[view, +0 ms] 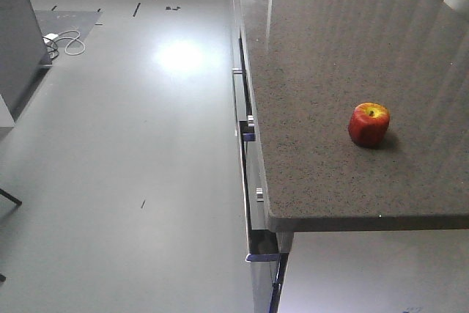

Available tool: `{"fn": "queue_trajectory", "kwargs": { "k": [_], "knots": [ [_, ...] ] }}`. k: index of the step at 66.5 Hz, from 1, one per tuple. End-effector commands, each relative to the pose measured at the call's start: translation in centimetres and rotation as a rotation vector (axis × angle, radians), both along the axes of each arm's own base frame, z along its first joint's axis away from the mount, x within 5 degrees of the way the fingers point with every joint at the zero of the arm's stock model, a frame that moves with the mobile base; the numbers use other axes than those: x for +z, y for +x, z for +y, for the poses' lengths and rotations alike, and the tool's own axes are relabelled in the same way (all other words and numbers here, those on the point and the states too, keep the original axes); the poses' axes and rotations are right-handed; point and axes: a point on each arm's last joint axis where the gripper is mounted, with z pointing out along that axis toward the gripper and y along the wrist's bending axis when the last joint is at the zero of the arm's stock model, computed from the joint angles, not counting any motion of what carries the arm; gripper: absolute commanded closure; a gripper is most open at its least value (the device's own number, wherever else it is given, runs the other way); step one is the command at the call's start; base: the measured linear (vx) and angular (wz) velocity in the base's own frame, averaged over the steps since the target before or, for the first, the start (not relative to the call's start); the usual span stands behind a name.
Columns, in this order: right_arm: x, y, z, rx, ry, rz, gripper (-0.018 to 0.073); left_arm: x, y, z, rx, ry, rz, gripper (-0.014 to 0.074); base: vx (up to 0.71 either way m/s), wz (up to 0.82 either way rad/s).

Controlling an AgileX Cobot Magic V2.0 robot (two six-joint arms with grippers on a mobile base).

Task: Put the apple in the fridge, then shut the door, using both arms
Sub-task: 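Reach the right gripper toward the red apple on the countertop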

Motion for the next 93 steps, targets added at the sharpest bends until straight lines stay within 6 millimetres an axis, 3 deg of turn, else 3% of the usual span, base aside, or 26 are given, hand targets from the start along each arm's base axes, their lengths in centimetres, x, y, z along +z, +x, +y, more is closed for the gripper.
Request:
{"fn": "queue_trajectory", "kwargs": {
  "k": [1, 24, 36, 46, 56, 73, 84, 93],
  "knots": [
    [0.9, -0.1, 0.0, -0.002, -0.010, -0.087, 0.0562, 1.4, -0.3, -0.1, -0.009, -0.010, -0.110, 0.0603, 0.00, 0.00],
    [1.0, -0.1, 0.0, -0.002, -0.010, -0.102, 0.0562, 1.4, -0.3, -0.1, -0.009, -0.010, -0.110, 0.0603, 0.00, 0.00],
    [1.8, -0.2, 0.0, 0.002, 0.074, -0.125, 0.0562, 1.4, -0.3, -0.1, -0.009, -0.010, -0.110, 0.0603, 0.00, 0.00],
    [4.1, -0.5, 0.0, 0.003, 0.058, -0.087, 0.0562, 1.4, -0.3, -0.1, -0.009, -0.010, -0.110, 0.0603, 0.00, 0.00],
    [7.7, -0.3, 0.1, 0.002, 0.044, 0.032, 0.0562, 1.4, -0.3, -0.1, -0.009, -0.010, -0.110, 0.0603, 0.00, 0.00],
    [12.2, 1.7, 0.0, 0.001, 0.016, 0.293, 0.0553, 1.4, -0.3, -0.1, -0.009, -0.010, -0.110, 0.0603, 0.00, 0.00],
    [14.0, 3.7, 0.2, 0.032, -0.028, 0.381, 0.0452, 1.4, -0.3, -0.1, -0.009, -0.010, -0.110, 0.0603, 0.00, 0.00],
    [14.8, 5.5, 0.5, 0.066, -0.055, 0.449, 0.0269, 1.4, -0.3, -0.1, -0.009, -0.010, -0.110, 0.0603, 0.00, 0.00]
  ]
}}
